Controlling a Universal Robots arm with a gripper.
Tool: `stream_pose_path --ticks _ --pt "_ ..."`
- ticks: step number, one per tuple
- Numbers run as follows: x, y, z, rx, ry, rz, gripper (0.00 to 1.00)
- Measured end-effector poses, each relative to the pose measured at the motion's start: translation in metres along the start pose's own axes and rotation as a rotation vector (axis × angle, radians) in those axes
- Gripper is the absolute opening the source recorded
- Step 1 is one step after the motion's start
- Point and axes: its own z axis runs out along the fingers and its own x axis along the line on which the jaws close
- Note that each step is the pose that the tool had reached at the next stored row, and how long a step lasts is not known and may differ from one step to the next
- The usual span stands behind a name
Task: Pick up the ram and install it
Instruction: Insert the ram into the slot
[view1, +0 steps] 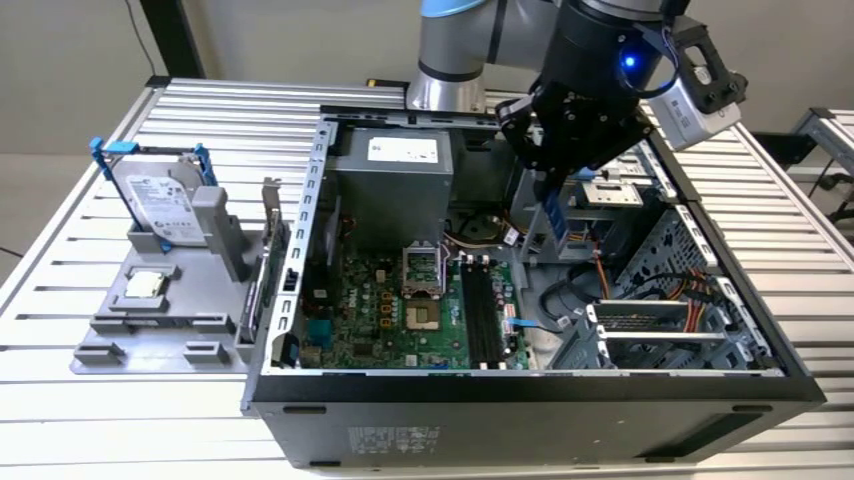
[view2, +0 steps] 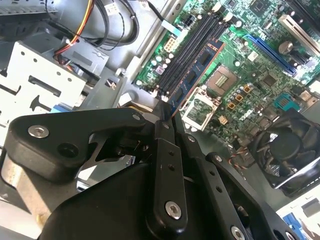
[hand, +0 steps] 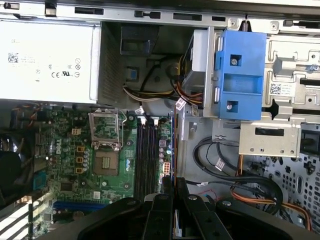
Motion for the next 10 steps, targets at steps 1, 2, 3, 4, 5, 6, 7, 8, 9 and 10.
stream_pose_path --ticks 1,2,3,4,5,6,7,8,9,10 --pt "0.0000 0.0000 0.0006 0.0001 0.0000 0.000 0.00" --pt "0.0000 0.0000 0.0013 0.0001 0.0000 0.000 0.00" --pt "0.0000 -0.0001 0.0020 0.0001 0.0000 0.000 0.00" --pt "0.0000 -0.0001 0.0027 0.0000 0.0000 0.000 0.00" --pt "0.0000 -0.0001 0.0034 0.0001 0.0000 0.000 0.00" --pt "0.0000 -0.0001 0.0041 0.0000 0.0000 0.000 0.00" --pt "0.0000 -0.0002 0.0048 0.0000 0.0000 0.000 0.00" --pt "0.0001 -0.0003 0.0054 -0.0001 0.0000 0.000 0.00" --pt "0.0001 -0.0006 0.0060 0.0000 0.0002 0.000 0.00" --pt "0.0001 -0.0008 0.0067 0.0000 0.0002 0.000 0.00"
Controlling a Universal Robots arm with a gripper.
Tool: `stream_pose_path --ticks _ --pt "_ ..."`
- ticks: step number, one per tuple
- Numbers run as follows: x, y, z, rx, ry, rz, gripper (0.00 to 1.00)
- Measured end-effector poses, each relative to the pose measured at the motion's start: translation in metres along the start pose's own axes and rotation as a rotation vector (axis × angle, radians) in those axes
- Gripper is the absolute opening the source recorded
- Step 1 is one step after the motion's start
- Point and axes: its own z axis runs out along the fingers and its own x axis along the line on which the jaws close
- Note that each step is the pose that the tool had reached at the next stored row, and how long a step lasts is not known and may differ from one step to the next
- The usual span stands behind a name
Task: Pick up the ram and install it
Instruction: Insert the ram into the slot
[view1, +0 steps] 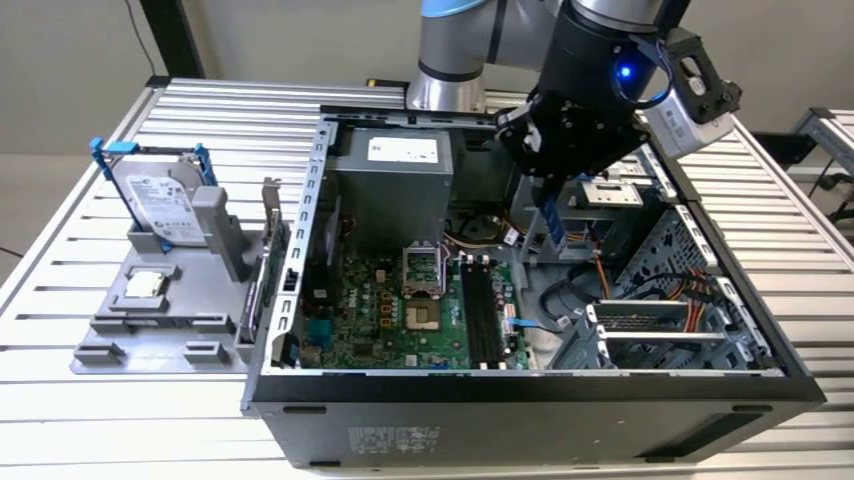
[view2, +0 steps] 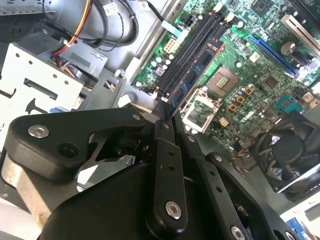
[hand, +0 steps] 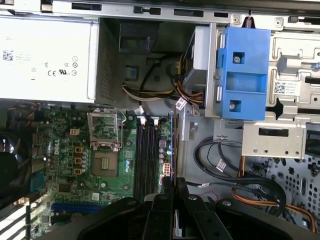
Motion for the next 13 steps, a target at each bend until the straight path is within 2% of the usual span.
stream_pose_path --ticks 13 --pt "0.0001 -0.0021 0.0060 0.0001 0.0002 0.000 0.00"
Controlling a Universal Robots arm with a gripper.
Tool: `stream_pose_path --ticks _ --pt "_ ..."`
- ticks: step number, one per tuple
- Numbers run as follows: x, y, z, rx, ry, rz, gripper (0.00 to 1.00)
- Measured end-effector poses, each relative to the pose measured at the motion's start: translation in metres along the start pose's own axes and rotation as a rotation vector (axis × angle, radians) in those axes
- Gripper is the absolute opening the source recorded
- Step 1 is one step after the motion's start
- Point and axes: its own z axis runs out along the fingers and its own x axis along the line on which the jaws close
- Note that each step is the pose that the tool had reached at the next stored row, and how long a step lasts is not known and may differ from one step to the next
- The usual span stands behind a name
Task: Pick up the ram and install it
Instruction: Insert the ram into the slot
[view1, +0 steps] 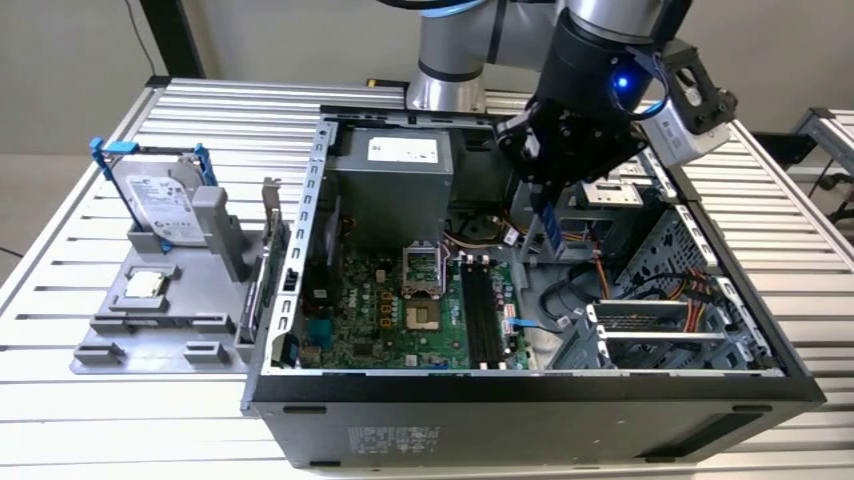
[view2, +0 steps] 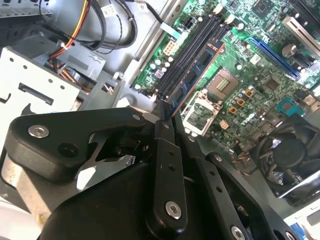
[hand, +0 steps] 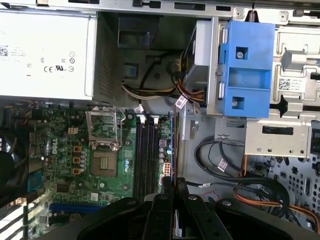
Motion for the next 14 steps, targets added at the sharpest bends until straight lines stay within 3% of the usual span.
stream_pose_path --ticks 14 --pt "0.0016 -0.0001 0.0045 -0.0001 0.0001 -0.004 0.00"
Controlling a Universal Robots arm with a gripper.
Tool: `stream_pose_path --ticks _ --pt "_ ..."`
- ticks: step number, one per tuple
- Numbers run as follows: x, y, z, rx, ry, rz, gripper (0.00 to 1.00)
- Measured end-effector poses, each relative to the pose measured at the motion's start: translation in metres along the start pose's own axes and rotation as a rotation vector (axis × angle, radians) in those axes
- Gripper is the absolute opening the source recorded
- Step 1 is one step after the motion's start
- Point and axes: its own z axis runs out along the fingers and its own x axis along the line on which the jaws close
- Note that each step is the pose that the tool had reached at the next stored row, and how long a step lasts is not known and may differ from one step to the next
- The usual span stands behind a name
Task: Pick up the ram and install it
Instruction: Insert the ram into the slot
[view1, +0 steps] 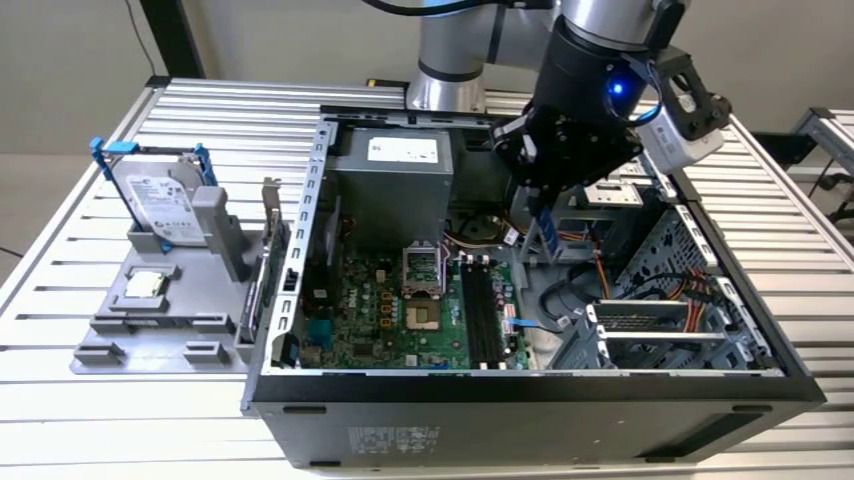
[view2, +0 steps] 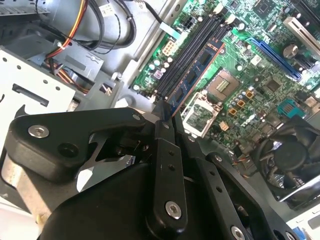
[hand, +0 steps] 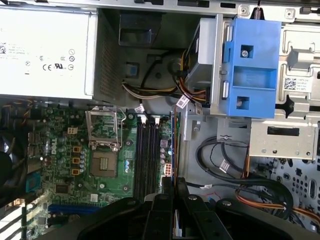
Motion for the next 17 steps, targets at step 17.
stream_pose_path --ticks 17 --pt "0.0002 -0.0001 0.0049 -0.0001 0.0000 0.000 0.00"
